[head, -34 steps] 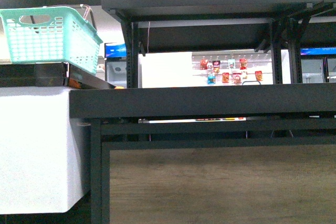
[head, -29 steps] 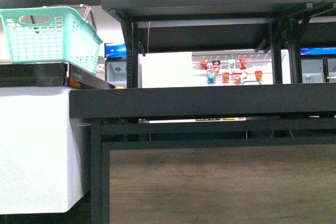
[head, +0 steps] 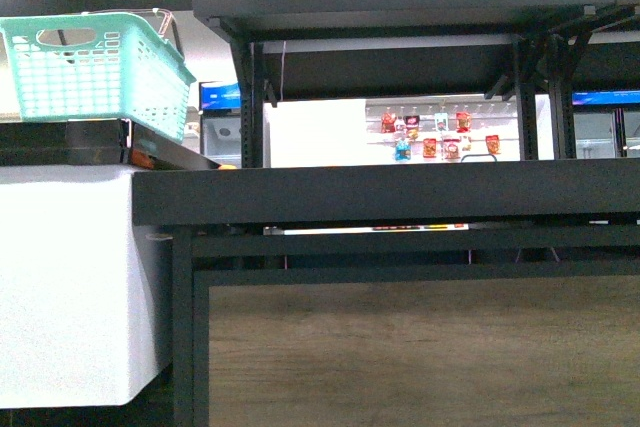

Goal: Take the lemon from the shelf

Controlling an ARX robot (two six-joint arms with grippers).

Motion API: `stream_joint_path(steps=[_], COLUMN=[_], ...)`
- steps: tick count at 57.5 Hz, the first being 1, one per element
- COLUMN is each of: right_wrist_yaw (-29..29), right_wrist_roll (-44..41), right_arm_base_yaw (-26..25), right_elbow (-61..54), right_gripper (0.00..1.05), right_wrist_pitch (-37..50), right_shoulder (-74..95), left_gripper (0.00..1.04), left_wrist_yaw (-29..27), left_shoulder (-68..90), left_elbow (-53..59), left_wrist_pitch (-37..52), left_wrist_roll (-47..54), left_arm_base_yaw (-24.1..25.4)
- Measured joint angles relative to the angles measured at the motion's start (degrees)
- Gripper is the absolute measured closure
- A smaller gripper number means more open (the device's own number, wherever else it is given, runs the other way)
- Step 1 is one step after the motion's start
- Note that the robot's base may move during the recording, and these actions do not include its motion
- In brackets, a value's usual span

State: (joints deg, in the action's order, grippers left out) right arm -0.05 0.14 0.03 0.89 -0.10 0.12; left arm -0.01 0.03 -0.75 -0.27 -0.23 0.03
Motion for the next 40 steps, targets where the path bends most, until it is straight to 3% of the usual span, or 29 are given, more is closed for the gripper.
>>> stream_joint_path(steps=[40], right_wrist_yaw=[0.02], right_wrist_roll=[0.00], right_arm_base_yaw=[0.00], right_elbow=[0.00], right_gripper=[0.07], right_wrist_pitch=[0.00], right_shoulder=[0.00], left_gripper=[0.08], left_wrist_yaw=[0.00], left_shoulder=[0.00], left_elbow=[0.00], left_wrist_pitch=[0.00], left_wrist_roll=[0.00], left_arm_base_yaw=[0.00])
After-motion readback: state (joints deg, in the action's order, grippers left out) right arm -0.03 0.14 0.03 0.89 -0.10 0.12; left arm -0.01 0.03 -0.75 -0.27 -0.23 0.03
